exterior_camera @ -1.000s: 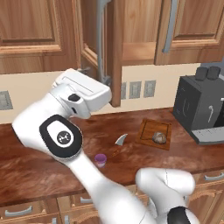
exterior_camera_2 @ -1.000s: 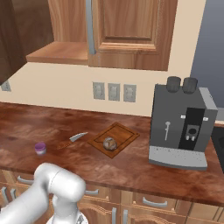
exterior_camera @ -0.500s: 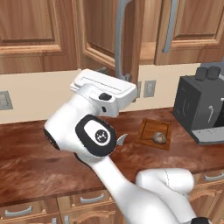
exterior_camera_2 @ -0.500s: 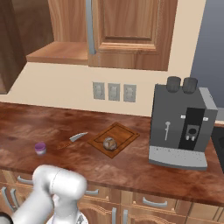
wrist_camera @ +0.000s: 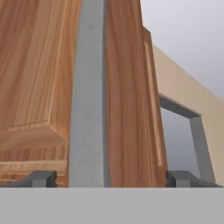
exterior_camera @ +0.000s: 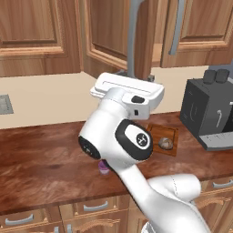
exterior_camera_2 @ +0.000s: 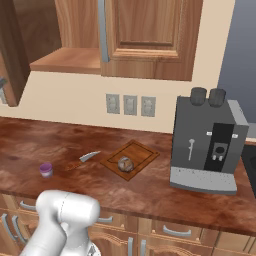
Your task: Pick the bread, place it on the cutting board, pick the jam, place it on the counter, and close the cabinet.
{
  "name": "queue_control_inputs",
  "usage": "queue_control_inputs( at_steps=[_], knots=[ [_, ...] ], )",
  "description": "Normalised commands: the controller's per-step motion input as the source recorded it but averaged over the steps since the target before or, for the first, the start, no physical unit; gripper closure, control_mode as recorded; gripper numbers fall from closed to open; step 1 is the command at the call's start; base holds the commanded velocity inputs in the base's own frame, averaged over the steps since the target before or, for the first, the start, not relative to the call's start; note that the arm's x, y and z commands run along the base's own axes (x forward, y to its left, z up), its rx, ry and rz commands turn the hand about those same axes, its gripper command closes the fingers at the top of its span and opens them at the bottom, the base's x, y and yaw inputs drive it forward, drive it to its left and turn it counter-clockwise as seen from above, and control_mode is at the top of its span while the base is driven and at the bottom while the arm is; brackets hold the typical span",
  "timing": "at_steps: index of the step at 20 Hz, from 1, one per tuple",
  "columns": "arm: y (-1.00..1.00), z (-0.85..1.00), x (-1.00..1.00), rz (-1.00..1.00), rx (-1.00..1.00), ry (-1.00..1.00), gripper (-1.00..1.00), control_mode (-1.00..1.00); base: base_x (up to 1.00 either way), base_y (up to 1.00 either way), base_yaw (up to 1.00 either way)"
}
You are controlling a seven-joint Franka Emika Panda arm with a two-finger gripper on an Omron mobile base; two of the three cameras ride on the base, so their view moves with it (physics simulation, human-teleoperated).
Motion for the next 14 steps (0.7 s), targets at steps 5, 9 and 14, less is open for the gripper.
queue_control_inputs(
  at_steps=[5,9,14],
  knots=[
    [-0.24,0.0,0.14,0.07,0.0,0.0,-1.0,-1.0,0.0,0.0,0.0],
    [-0.13,0.0,0.24,0.04,0.0,0.0,-1.0,-1.0,0.0,0.0,0.0],
    [-0.1,0.0,0.38,0.01,0.0,0.0,-1.0,-1.0,0.0,0.0,0.0]
  ],
)
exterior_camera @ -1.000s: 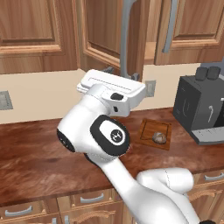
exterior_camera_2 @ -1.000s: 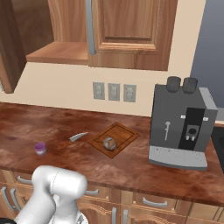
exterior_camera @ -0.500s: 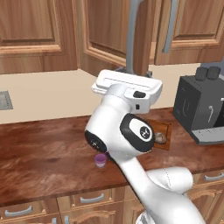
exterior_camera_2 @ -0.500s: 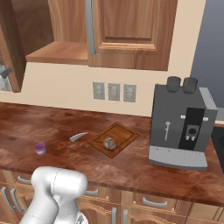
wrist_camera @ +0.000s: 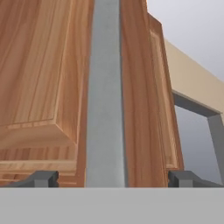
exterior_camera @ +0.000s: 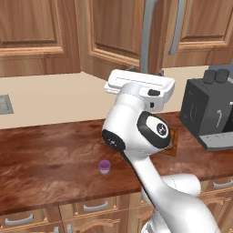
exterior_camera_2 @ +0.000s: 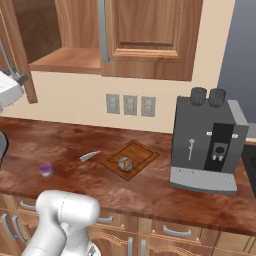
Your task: Pick the bread, place it on the cutting board, pick the jam, place it on the counter, and close the cabinet.
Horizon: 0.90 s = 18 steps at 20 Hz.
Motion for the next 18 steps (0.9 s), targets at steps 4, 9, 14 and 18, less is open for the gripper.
queue_control_inputs(
  at_steps=[4,9,14,18],
  knots=[
    [-0.09,0.0,0.4,0.0,0.0,0.0,-1.0,-1.0,0.0,0.0,0.0],
    [-0.17,0.0,0.37,0.0,0.0,0.0,-1.0,-1.0,0.0,0.0,0.0],
    [-0.24,0.0,0.35,0.03,0.0,0.0,-1.0,-1.0,0.0,0.0,0.0],
    [-0.23,0.0,0.35,0.04,0.0,0.0,-1.0,-1.0,0.0,0.0,0.0]
  ],
)
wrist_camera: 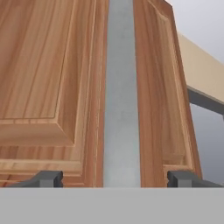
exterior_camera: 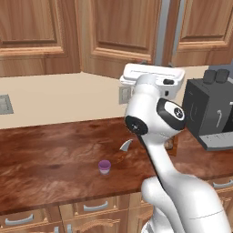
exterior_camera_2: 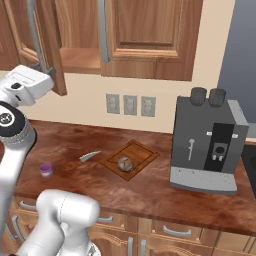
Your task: Pick the bread, place it on the cutting board, pick the jam, place it on the counter, and close the cabinet.
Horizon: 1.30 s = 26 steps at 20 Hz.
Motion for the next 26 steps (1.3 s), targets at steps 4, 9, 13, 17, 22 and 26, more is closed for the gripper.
queue_control_inputs(
  at_steps=[4,9,13,17,22,26],
  knots=[
    [-0.25,0.0,0.33,0.05,0.0,0.0,-1.0,-1.0,0.0,0.0,0.0],
    [-0.26,0.0,0.32,0.05,0.0,0.0,-1.0,-1.0,0.0,0.0,0.0],
    [-0.25,0.0,0.33,0.05,0.0,0.0,-1.0,-1.0,0.0,0.0,0.0],
    [-0.25,0.0,0.36,0.05,0.0,0.0,-1.0,-1.0,0.0,0.0,0.0],
    [-0.23,0.0,0.37,0.05,0.0,0.0,-1.0,-1.0,0.0,0.0,0.0],
    [-0.22,0.0,0.4,0.06,0.0,0.0,-1.0,-1.0,0.0,0.0,0.0]
  ],
)
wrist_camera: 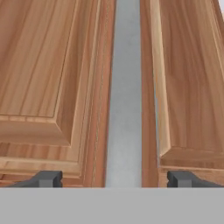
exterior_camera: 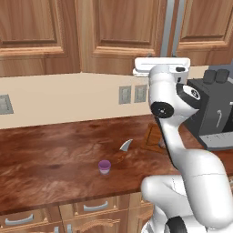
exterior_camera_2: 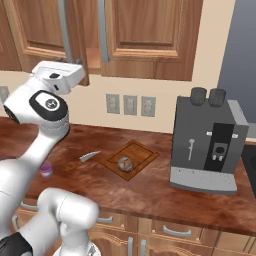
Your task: Pick the bread, place it on the cutting board, pick the jam, place it on the counter, and close the cabinet.
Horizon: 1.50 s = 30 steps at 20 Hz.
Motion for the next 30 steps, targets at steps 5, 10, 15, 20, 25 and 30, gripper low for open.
queue_control_inputs(
  at_steps=[5,10,15,20,25,30],
  knots=[
    [-0.16,0.0,0.41,0.05,0.0,0.0,-1.0,-1.0,0.0,0.0,0.0],
    [-0.08,0.0,0.45,0.03,0.0,0.0,-1.0,-1.0,0.0,0.0,0.0],
    [0.0,0.0,0.43,0.01,0.0,0.0,-1.0,-1.0,0.0,0.0,0.0],
    [0.0,0.0,0.41,0.0,0.0,0.0,-1.0,-1.0,0.0,0.0,0.0],
    [0.0,0.0,0.38,0.0,0.0,0.0,-1.0,-1.0,0.0,0.0,0.0],
    [0.0,0.0,0.3,0.0,0.0,0.0,-1.0,-1.0,0.0,0.0,0.0]
  ],
)
